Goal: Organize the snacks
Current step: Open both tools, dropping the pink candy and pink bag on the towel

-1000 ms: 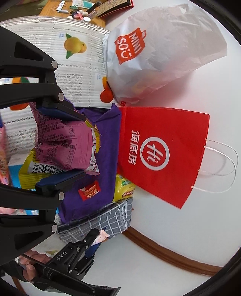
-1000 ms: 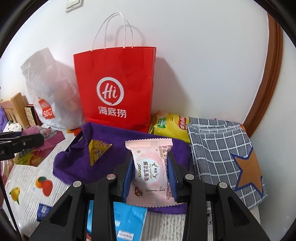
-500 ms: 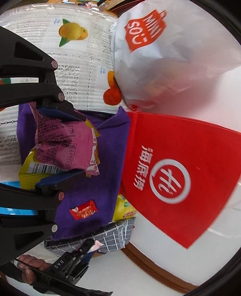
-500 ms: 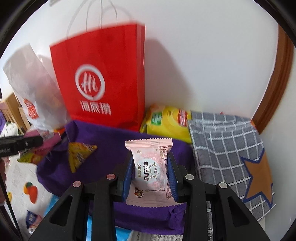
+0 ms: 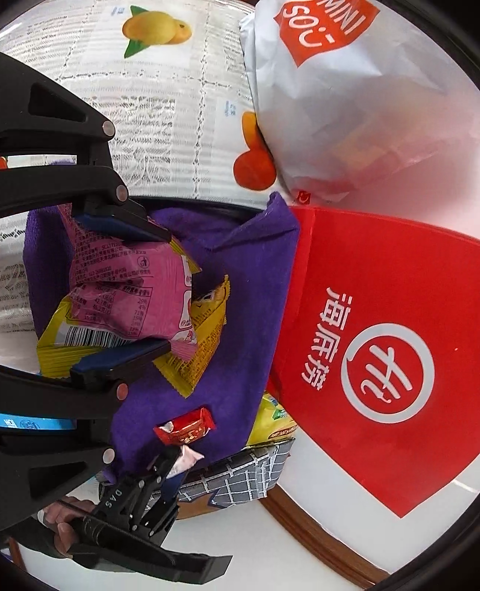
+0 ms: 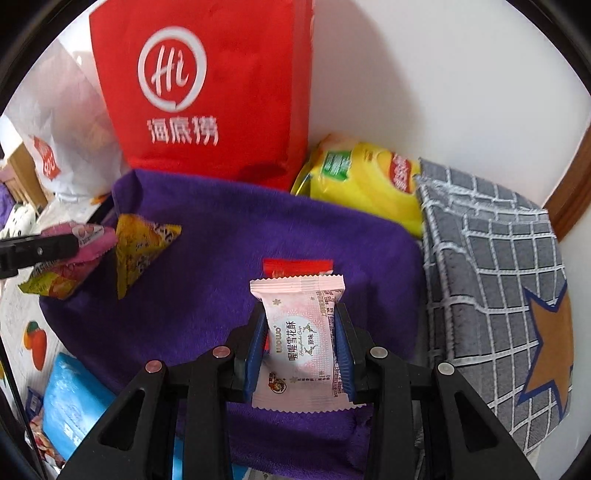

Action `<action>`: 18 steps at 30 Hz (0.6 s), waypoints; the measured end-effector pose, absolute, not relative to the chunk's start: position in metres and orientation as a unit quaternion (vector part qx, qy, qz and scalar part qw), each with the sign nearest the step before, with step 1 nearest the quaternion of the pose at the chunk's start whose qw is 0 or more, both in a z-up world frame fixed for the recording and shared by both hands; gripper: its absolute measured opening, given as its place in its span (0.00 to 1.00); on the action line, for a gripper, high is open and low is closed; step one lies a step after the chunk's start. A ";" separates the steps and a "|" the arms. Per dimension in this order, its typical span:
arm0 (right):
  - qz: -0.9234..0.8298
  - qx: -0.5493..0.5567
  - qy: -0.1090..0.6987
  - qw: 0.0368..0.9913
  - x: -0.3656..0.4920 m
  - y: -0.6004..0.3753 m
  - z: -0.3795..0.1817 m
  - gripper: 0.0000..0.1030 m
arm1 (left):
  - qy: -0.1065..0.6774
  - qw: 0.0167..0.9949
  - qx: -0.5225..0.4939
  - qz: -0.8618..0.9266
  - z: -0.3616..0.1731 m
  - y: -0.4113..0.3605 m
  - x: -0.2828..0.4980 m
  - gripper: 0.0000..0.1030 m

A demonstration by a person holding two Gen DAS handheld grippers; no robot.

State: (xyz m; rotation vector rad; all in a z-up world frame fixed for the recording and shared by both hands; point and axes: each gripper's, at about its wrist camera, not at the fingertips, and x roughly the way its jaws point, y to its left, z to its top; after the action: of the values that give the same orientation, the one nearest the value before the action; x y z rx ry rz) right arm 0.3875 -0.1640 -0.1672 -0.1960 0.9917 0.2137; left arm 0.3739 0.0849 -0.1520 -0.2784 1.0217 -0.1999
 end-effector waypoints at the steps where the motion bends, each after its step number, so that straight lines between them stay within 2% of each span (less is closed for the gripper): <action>1: 0.104 -0.095 0.475 0.869 0.388 -0.163 -0.169 0.34 | 0.487 0.857 -0.134 -0.097 -0.152 0.084 0.374 0.48; 12: 0.108 -0.104 0.481 0.864 0.389 -0.161 -0.176 0.34 | 0.490 0.859 -0.106 -0.102 -0.157 0.072 0.376 0.50; 15: 0.106 -0.109 0.480 0.864 0.389 -0.160 -0.173 0.41 | 0.491 0.859 -0.101 -0.105 -0.157 0.071 0.377 0.52; 16: 0.105 -0.110 0.477 0.865 0.388 -0.161 -0.170 0.46 | 0.494 0.858 -0.095 -0.103 -0.157 0.070 0.378 0.53; 18: 0.104 -0.110 0.470 0.870 0.385 -0.162 -0.162 0.50 | 0.493 0.861 -0.086 -0.093 -0.154 0.070 0.378 0.59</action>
State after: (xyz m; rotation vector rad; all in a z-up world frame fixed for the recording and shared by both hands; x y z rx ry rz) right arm 0.3847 -0.1615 -0.1625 -0.2291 0.9832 0.2179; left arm 0.3780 0.0696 -0.1544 -0.1815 1.0352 -0.1953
